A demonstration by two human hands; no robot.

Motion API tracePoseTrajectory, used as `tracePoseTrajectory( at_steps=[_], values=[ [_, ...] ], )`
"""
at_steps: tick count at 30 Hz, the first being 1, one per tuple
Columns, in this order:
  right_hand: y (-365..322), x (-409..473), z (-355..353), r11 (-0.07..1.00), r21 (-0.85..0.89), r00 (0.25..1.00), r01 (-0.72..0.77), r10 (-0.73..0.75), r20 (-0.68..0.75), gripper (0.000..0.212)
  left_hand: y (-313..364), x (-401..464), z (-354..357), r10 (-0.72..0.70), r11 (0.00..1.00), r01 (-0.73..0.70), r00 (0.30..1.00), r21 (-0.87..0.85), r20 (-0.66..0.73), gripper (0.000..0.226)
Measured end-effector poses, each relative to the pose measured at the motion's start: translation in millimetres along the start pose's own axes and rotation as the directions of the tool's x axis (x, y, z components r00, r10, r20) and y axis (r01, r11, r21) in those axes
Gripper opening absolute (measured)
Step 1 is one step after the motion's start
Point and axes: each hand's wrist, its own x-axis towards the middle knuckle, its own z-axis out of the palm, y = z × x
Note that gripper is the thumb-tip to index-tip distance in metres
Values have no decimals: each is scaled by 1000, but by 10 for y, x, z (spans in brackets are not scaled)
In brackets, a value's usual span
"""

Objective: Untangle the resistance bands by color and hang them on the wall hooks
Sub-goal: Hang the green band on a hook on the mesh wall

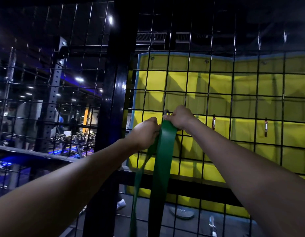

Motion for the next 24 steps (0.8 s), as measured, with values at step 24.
tracePoseTrajectory(
  at_steps=[24],
  values=[
    [38,14,14,998,-62,999,24,-25,-26,39,187,46,59,-243,871,164,963,-463,-116,25]
  ],
)
